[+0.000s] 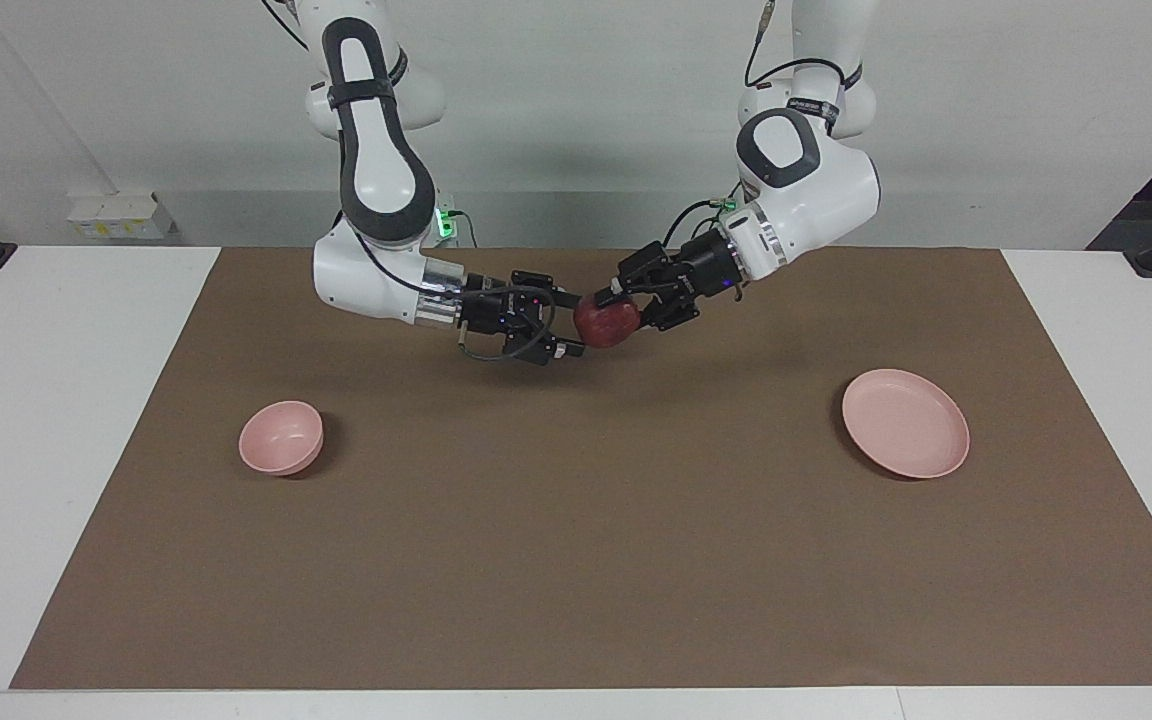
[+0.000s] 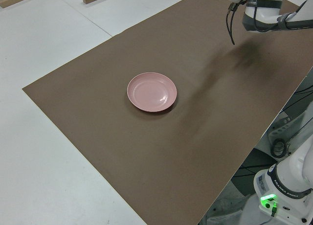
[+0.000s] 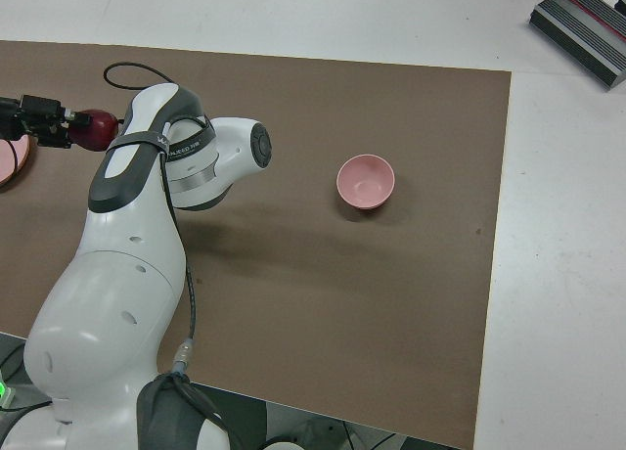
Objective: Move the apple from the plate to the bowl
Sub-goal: 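Lift the apple with the left gripper toward the open right gripper, then close the right gripper on the apple while the left gripper releases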
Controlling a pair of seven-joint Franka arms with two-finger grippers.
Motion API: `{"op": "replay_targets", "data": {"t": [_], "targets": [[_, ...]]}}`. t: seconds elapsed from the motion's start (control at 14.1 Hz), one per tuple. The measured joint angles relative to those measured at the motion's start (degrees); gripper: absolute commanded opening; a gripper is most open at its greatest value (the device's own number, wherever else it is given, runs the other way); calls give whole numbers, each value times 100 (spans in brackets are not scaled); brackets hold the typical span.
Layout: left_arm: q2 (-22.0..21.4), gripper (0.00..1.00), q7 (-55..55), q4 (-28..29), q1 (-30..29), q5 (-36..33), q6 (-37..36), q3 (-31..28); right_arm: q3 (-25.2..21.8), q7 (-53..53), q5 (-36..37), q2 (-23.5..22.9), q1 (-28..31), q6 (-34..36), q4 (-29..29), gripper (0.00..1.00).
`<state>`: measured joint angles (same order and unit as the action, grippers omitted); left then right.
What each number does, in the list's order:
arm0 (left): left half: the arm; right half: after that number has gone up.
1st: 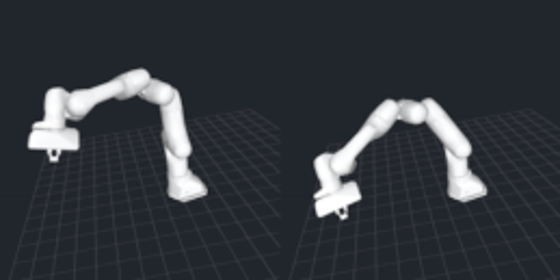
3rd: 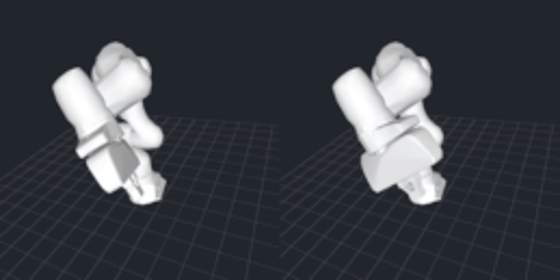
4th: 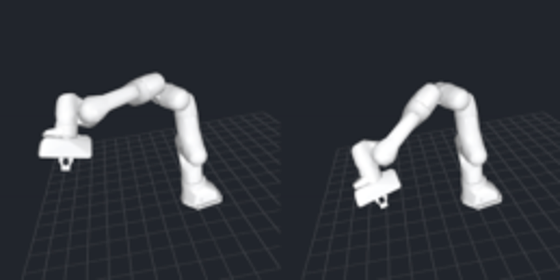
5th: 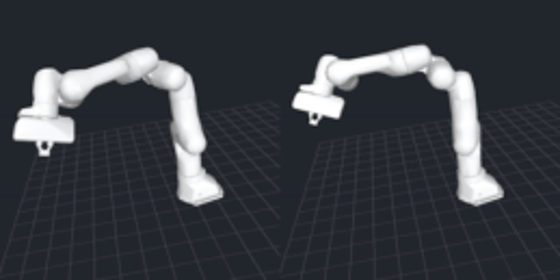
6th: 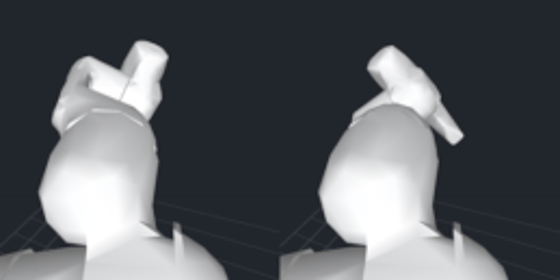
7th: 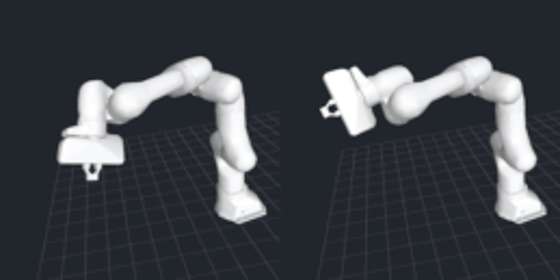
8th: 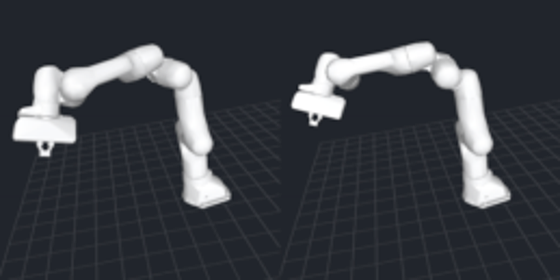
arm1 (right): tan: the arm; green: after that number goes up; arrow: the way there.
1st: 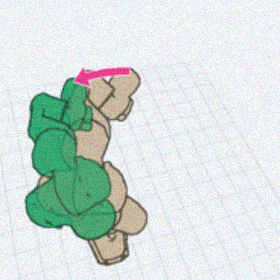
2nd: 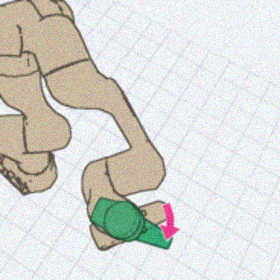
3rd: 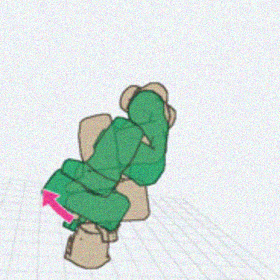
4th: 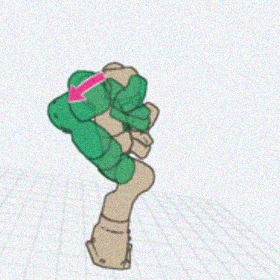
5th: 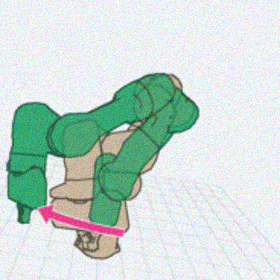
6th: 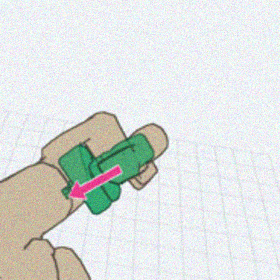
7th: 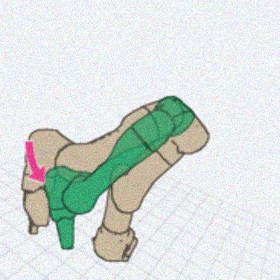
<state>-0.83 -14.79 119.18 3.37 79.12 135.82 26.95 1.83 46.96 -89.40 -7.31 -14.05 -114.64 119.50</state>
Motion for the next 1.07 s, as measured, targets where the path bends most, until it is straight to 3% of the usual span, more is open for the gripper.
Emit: {"op": "replay_targets", "data": {"t": [0.21,0.28,0.36,0.5,0.57,0.71,0.78,0.92,1.07], "targets": [[0,0,191,47,69,6,333,201,12,-5,-124,13,-5,16,5,100],[0,0,230,48,75,6,369,216,13,-5,-129,12,-7,20,5,55],[0,0,247,48,75,6,377,222,14,-13,-132,13,-10,26,6,1],[-6,0,255,40,71,8,412,211,10,-32,-130,19,-9,52,-4,0],[-13,9,255,33,70,8,414,210,10,-31,-130,25,-9,52,-12,0],[-20,18,257,29,70,8,413,210,8,-29,-130,33,-9,52,-14,0],[-20,38,258,29,70,8,413,209,8,-29,-130,33,-9,52,-14,0],[-20,61,259,26,70,7,412,209,7,-29,-130,34,-9,52,-16,0],[-20,95,259,20,70,-8,412,208,6,-29,-126,36,-9,52,-22,0]]}}
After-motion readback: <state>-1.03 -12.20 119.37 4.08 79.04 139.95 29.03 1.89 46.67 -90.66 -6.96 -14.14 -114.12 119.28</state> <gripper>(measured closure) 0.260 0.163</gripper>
